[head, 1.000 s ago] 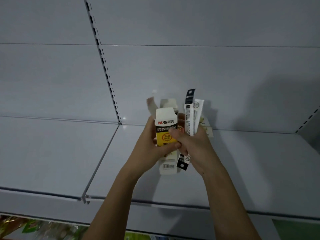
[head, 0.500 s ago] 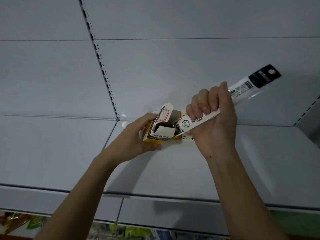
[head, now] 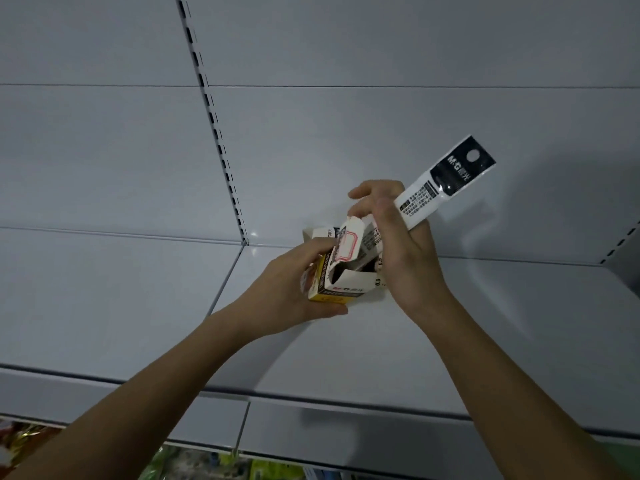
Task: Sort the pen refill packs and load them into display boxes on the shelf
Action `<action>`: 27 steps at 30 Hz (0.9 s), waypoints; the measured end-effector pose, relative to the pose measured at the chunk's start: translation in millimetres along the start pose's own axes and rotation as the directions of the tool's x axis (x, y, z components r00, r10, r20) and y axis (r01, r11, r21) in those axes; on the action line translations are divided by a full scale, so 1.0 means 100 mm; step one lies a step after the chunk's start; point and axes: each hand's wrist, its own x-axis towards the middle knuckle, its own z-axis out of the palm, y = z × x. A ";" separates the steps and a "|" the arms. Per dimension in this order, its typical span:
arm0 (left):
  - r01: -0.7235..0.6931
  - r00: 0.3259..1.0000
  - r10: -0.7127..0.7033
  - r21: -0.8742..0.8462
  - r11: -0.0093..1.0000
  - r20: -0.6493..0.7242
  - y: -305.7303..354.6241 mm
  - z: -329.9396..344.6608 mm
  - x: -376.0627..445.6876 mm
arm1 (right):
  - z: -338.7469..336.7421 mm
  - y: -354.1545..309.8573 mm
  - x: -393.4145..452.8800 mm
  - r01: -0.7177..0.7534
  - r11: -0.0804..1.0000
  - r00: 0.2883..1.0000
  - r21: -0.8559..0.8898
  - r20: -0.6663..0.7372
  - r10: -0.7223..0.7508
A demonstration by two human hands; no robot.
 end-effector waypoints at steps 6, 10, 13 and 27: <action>0.018 1.000 -0.018 0.007 1.000 -0.011 -0.03 0.00 0.03 | -0.04 0.02 -0.03 -0.015 0.981 0.971 -0.193 0.230 0.060; 0.037 0.999 -0.037 -0.025 0.999 -0.019 -0.04 0.00 0.03 | -0.20 -0.21 0.06 0.018 0.988 0.995 -0.155 0.099 -0.002; 0.024 1.000 -0.024 -0.029 0.999 -0.005 -0.06 0.01 0.04 | -0.25 -0.31 0.13 0.146 0.978 0.985 -0.152 -0.074 -0.158; 0.028 0.999 -0.031 -0.081 0.996 -0.039 -0.06 -0.01 0.07 | -0.14 -0.03 0.11 0.223 0.900 0.969 -0.374 -0.018 -0.248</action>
